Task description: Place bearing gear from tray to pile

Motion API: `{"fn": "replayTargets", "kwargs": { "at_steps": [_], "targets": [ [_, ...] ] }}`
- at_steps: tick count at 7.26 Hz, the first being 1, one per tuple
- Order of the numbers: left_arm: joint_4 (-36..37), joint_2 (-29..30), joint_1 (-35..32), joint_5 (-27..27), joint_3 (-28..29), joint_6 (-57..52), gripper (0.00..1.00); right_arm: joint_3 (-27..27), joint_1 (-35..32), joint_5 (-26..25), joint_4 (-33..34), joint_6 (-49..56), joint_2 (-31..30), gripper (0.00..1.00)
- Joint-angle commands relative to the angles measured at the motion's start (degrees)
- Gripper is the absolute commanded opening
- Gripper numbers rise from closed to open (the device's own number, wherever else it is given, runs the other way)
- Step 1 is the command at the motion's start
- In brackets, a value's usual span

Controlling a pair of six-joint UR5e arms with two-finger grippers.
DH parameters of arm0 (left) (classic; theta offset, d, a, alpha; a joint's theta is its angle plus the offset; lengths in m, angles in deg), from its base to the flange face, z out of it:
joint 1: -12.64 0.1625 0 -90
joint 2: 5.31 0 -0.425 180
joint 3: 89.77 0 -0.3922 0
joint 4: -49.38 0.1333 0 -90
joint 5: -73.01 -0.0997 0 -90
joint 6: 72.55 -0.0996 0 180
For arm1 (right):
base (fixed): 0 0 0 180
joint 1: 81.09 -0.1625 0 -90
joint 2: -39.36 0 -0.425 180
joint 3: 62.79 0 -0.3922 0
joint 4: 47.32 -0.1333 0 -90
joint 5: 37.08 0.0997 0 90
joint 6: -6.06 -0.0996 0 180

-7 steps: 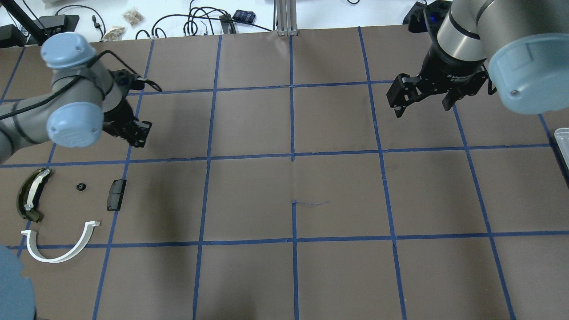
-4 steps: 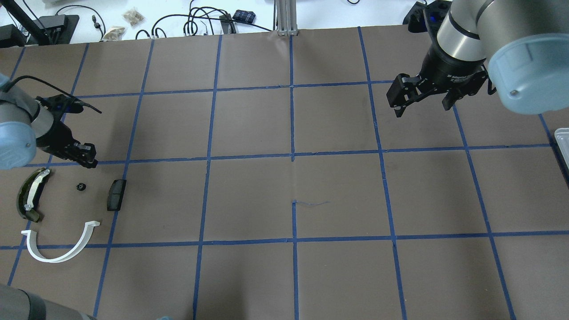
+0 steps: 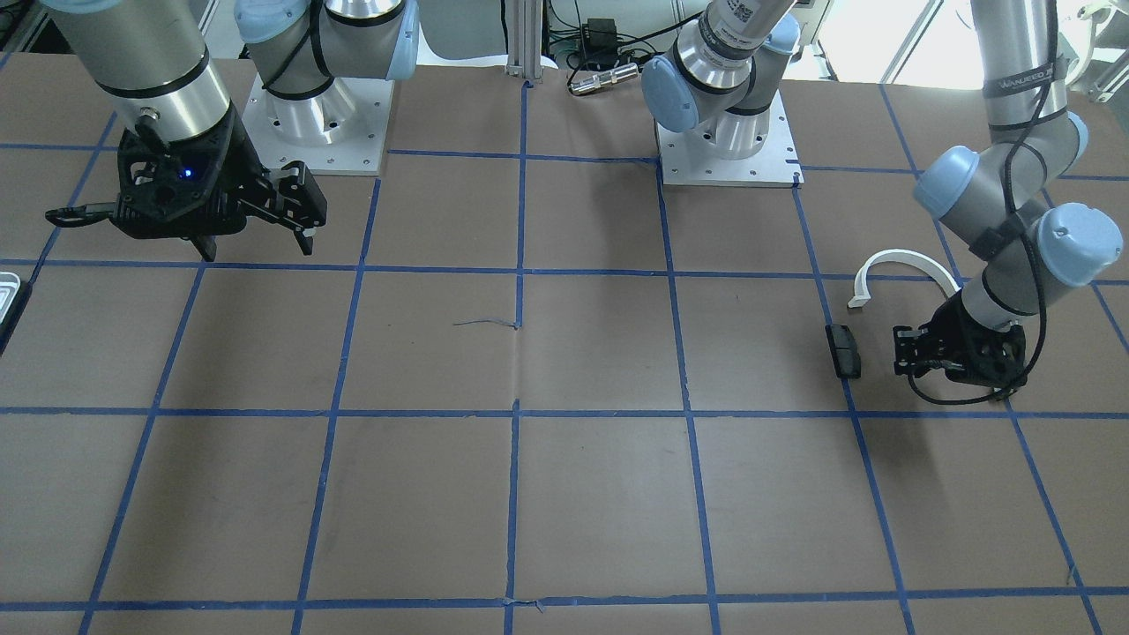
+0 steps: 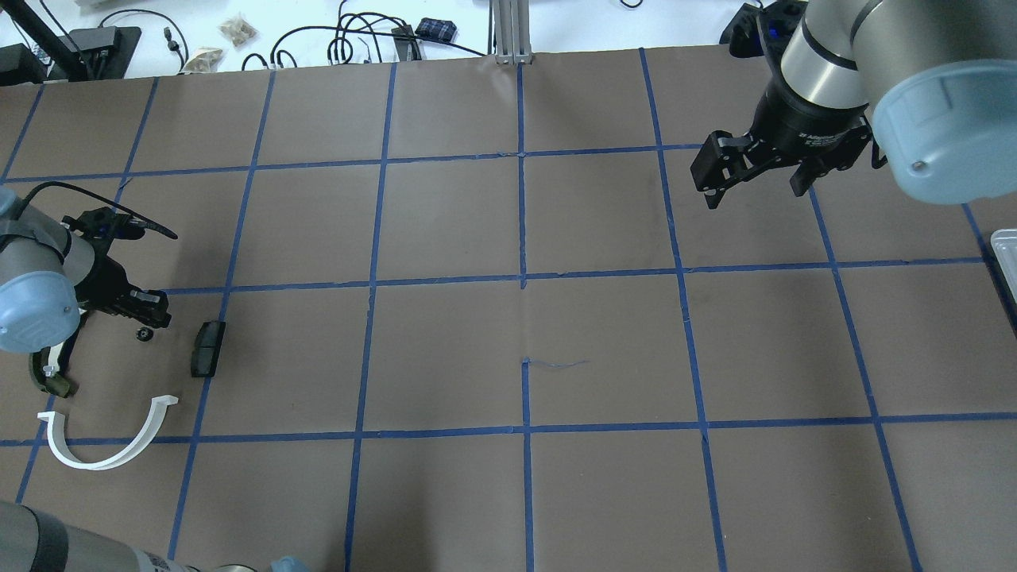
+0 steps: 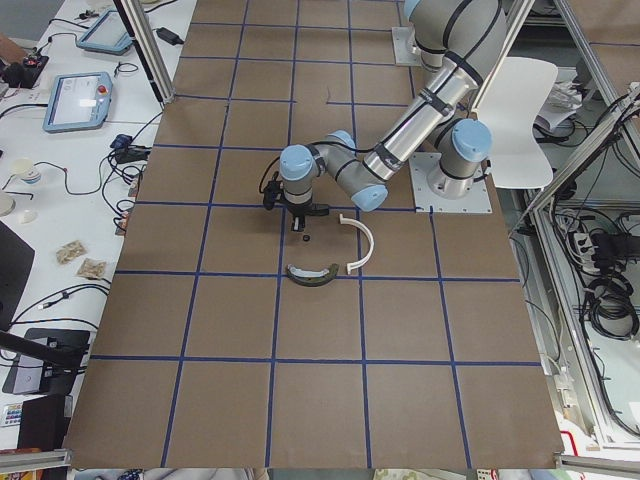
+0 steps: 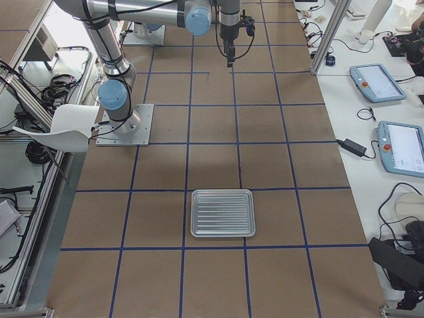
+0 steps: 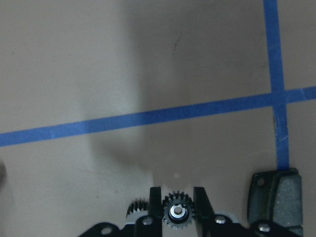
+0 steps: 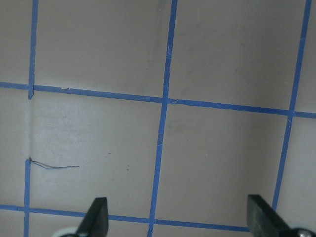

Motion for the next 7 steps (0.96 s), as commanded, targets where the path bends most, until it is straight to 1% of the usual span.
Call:
{"fn": "replayTargets", "kwargs": {
  "at_steps": [1, 3, 4, 5, 6, 7],
  "targets": [
    [1.55, -0.49, 0.2, -0.65, -1.45, -0.23, 0.0, 0.05, 0.09, -0.07, 0.0, -0.02, -0.02, 1.0],
    [1.81, 0.21, 0.38, -0.65, -1.45, -0.23, 0.0, 0.05, 0.0, -0.07, -0.09, 0.07, -0.02, 1.0],
    [1.81, 0.3, 0.38, -0.56, -1.63, -0.14, 0.34, 0.05, 0.09, -0.07, 0.0, -0.02, -0.02, 1.0],
    [1.72, 0.04, 0.38, -0.65, -1.46, -0.06, 0.54, -0.38, 0.35, -0.07, -0.09, 0.07, 0.07, 1.0],
    [1.46, -0.75, 0.2, -0.73, -0.76, 0.21, 0.65, -0.48, 0.35, 0.02, -0.09, -0.02, 0.07, 1.0],
    [0.33, -1.97, -0.93, -1.08, 0.47, 1.51, 0.72, -0.56, 0.35, 0.11, -0.09, -0.1, 0.07, 1.0]
  ]
}}
